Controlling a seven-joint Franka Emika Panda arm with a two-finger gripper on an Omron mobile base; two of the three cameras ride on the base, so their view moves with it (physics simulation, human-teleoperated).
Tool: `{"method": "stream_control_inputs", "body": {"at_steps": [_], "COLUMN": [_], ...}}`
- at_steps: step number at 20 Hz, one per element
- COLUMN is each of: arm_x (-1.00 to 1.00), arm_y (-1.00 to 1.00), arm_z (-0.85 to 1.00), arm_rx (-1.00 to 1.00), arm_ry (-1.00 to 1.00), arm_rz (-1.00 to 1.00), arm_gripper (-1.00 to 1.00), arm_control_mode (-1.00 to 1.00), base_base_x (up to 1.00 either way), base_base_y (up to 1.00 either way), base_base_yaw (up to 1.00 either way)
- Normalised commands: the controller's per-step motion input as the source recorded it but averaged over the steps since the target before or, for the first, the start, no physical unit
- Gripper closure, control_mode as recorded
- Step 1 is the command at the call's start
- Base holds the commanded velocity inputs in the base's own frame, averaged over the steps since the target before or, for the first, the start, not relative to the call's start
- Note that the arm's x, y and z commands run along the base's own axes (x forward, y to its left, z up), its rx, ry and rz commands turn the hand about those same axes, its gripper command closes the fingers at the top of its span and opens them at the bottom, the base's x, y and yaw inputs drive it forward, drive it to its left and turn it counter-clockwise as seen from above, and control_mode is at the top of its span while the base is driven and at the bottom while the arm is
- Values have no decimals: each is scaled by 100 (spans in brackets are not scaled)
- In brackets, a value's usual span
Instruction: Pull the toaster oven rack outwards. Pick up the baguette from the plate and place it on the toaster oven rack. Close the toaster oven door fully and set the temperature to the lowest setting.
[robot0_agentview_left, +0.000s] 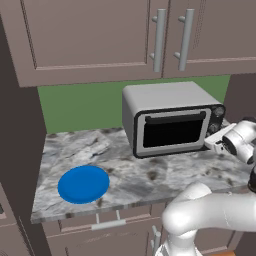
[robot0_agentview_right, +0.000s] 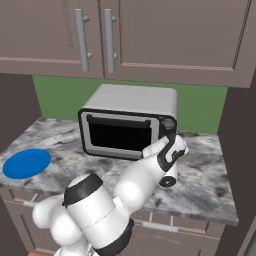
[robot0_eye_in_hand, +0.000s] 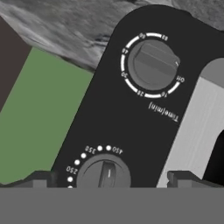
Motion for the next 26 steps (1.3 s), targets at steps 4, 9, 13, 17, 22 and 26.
{"method": "stream_control_inputs", "body": {"at_steps": [4, 9, 13, 17, 22, 26], "arm_x": [31, 32, 14, 6, 11, 4], "arm_y": [0, 0, 1, 11, 4, 0], "arm_z": [0, -1, 0, 0, 0, 0], "arm_rx": [0, 0, 0, 0, 0, 0], "arm_ry": [0, 0, 0, 0, 0, 0], "arm_rz": [0, 0, 0, 0, 0, 0], "arm_gripper": [-100, -100, -100, -100, 100, 100], "arm_control_mode": [-100, -100, -100, -100, -100, -100], "base_base_x": [0, 0, 0, 0, 0, 0], "base_base_y": [0, 0, 0, 0, 0, 0], "base_base_yaw": [0, 0, 0, 0, 0, 0]}}
